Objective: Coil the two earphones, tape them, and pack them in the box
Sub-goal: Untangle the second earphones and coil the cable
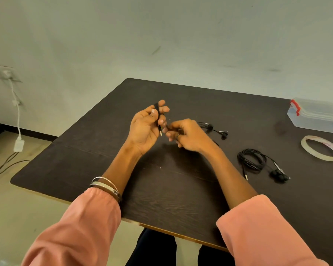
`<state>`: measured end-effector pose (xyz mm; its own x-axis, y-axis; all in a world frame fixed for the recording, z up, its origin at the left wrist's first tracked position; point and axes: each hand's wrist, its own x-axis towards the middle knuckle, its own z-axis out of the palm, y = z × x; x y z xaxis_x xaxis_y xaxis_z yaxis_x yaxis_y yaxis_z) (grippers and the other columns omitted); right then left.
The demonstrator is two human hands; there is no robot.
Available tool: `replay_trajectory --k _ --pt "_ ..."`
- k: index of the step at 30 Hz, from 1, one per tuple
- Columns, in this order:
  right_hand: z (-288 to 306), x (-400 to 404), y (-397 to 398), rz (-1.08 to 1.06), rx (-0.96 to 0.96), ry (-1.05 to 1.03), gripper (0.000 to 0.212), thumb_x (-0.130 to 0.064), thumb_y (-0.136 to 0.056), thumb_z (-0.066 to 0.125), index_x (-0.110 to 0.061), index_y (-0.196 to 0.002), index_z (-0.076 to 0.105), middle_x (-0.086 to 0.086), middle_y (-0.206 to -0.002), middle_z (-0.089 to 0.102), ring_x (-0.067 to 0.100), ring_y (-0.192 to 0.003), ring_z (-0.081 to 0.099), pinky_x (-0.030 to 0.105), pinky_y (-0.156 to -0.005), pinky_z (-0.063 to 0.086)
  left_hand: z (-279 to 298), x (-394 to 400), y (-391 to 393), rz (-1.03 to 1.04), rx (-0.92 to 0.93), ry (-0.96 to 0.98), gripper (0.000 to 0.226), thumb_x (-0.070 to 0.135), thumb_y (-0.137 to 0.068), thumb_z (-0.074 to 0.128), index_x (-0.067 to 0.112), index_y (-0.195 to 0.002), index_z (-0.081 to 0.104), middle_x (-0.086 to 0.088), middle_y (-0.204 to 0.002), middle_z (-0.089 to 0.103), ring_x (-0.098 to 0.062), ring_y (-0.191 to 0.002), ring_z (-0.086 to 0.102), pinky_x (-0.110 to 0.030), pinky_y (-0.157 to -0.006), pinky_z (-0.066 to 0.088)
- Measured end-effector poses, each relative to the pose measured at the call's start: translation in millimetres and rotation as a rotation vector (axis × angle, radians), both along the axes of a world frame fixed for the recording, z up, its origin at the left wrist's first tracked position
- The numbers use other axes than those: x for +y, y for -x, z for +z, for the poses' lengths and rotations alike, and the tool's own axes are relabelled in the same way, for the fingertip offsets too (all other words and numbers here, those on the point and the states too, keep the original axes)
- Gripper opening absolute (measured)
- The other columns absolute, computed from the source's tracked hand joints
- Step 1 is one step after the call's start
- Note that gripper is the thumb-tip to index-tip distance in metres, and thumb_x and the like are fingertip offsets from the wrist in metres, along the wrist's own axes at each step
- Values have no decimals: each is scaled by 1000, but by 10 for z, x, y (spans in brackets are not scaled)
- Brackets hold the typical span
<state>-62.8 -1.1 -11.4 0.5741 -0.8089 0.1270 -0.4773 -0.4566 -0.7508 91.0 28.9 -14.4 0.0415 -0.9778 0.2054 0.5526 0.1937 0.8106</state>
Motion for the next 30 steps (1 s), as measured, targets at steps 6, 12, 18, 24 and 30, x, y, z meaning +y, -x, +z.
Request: replay_trajectory --k 6,12,18,24,30 --pt "126 93 -29 136 211 71 15 -15 -94 60 -4 -98 69 0 -70 66 -3 -48 57 10 -50 45 -20 -63 -13 222 -127 -63 25 -4 -102 26 8 -106 48 -12 -102 67 -12 -67 54 -26 -72 50" --pt "204 41 71 85 148 204 17 -24 -84 73 -12 -96 74 -6 -73 68 1 -62 60 17 -60 46 -123 -90 14 239 -548 -46 29 -7 -100 27 7 -101 53 -5 -101 67 -13 -74 62 -27 -81 52" --pt "272 -10 195 12 -5 199 13 -16 -82 76 -14 -95 76 -3 -81 74 3 -74 68 18 -72 52 -130 -38 87 34 -680 -43 32 -9 -99 28 8 -104 55 -9 -94 66 -9 -77 66 -17 -74 52" --pt "288 -76 248 -199 -337 184 4 -11 -84 72 -11 -87 75 -4 -74 71 7 -59 59 20 -54 47 -109 29 139 -109 -768 -21 34 0 -103 28 5 -133 43 -4 -92 68 -8 -65 61 -24 -70 50" --pt "186 -135 240 -273 -435 152 12 -5 -90 64 -8 -95 74 -2 -77 70 2 -54 56 18 -55 48 -82 55 145 -168 -815 16 29 7 -104 34 7 -128 49 0 -75 58 -5 -56 43 -19 -59 41"
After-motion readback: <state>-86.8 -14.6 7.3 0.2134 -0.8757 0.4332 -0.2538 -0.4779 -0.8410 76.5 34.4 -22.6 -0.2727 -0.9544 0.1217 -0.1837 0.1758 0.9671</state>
